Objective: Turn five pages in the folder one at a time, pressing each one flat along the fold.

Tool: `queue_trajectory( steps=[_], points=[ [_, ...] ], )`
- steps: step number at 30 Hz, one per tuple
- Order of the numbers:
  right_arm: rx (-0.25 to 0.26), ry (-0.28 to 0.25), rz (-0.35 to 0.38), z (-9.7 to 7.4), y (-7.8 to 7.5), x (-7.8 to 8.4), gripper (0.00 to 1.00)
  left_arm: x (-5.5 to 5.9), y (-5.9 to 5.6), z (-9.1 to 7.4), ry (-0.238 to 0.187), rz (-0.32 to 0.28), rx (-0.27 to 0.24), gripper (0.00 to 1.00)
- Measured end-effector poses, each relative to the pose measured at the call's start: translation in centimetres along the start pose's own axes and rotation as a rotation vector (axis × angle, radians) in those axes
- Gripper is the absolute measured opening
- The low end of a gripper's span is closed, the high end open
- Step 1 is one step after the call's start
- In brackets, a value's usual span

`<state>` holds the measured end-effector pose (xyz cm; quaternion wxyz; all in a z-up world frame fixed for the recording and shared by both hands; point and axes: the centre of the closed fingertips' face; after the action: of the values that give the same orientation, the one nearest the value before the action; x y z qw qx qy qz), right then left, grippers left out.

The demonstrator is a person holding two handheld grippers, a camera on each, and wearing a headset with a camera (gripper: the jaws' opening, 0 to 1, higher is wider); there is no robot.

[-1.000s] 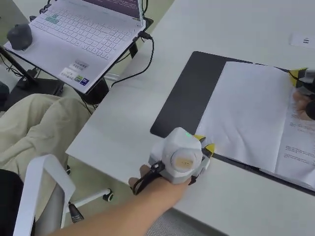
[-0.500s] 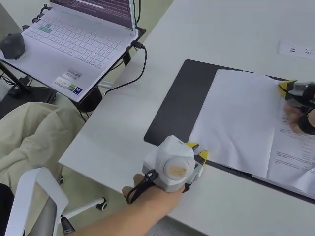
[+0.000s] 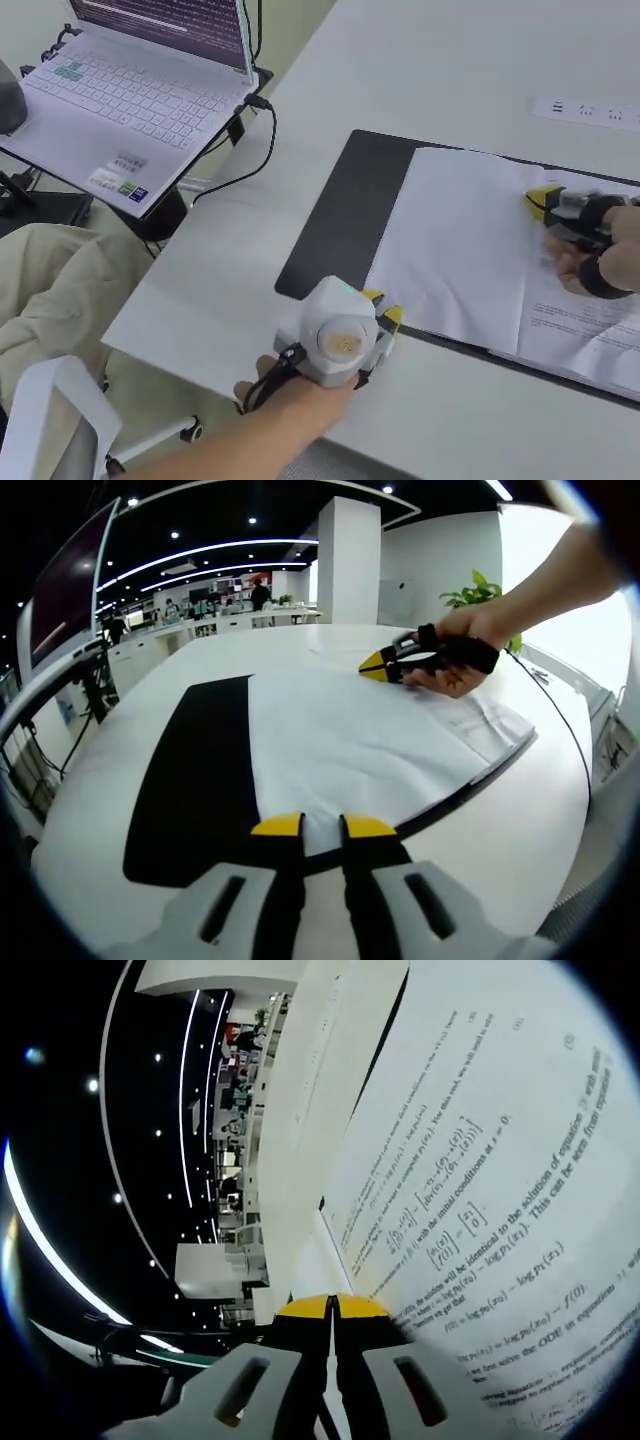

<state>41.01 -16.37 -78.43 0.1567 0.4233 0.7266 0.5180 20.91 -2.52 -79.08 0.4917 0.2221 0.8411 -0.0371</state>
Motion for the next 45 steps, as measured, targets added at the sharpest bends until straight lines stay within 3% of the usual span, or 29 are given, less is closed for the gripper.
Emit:
queue_trajectory(
  steps=[9, 14, 20, 23, 39, 45],
  points=[
    [0.01, 0.044, -0.009, -1.4, -0.7, 1.2, 0.0, 0.1, 0.0, 0.0, 0.0, 0.001, 0.003, 0.12],
    [0.016, 0.097, -0.008, -2.4, -1.5, 3.0, 0.0, 0.0, 0.0, 0.0, -0.005, 0.008, 0.007, 0.12],
    [0.005, 0.095, 0.006, -3.5, -2.1, 3.6, 0.0, 0.0, 0.0, 0.0, -0.004, 0.008, 0.009, 0.12],
    [0.014, 0.151, -0.003, -4.3, -2.7, 5.1, 0.0, 0.0, 0.0, 0.0, -0.005, 0.008, 0.011, 0.12],
    [0.013, 0.158, 0.017, -7.8, -5.4, 7.7, 0.0, -0.1, -0.1, -0.2, -0.004, 0.032, 0.033, 0.12],
    [0.042, 0.186, 0.0, -9.4, -6.6, 9.4, 0.0, -0.2, -0.1, -0.2, -0.004, 0.028, 0.032, 0.12]
  ],
)
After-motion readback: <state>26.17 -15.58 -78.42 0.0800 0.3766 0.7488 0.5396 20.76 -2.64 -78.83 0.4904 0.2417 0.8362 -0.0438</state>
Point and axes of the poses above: the centre of the closed fingertips' face, and the gripper's own axes: z roughly forward along the fingers, y roughly to its left, x roughly out of its underside, and after that the axes turned 14 degrees about z, right-handed
